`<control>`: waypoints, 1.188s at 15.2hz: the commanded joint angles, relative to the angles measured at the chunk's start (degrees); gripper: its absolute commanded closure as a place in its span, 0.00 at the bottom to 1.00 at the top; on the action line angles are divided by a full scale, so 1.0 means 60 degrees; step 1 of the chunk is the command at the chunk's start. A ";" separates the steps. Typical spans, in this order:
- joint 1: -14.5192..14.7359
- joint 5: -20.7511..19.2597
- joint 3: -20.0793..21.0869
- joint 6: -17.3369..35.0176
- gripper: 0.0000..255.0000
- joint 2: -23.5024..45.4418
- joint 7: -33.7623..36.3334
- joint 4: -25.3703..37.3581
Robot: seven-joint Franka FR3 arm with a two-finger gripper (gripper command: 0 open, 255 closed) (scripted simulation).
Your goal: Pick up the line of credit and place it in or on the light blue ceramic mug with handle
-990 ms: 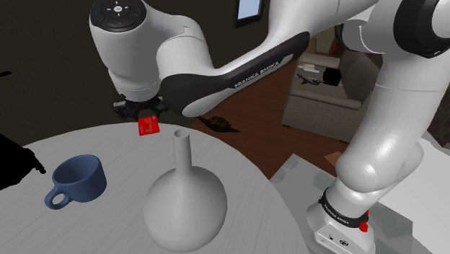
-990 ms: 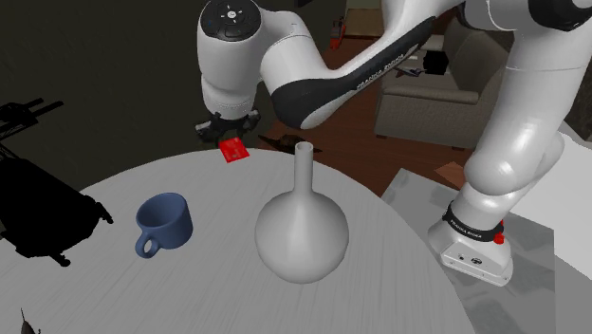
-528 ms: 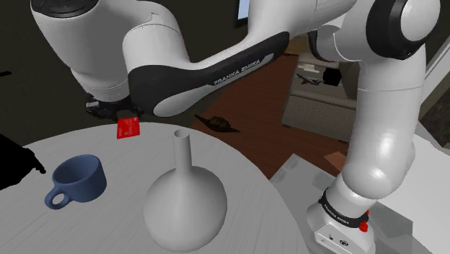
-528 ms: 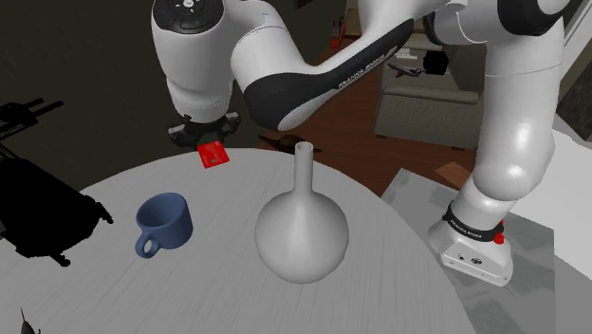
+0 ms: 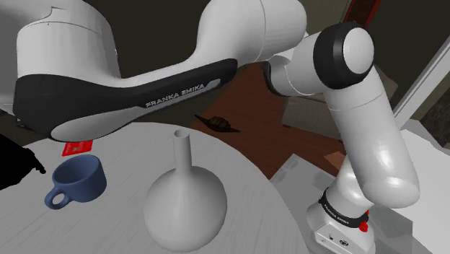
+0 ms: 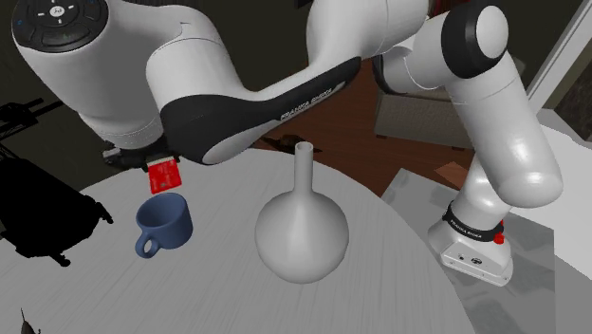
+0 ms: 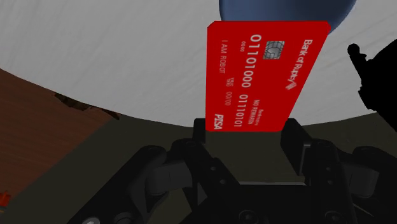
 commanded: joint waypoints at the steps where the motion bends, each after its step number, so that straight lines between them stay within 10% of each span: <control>1: 0.1162 -0.0351 -0.0337 -0.0555 1.00 0.0767 -0.0248 0.1536; 3: 0.2330 -0.0701 -0.0695 -0.1023 1.00 0.1608 -0.0718 0.3347; 18: 0.1436 -0.0779 -0.0735 0.0259 1.00 0.1656 0.0580 0.1189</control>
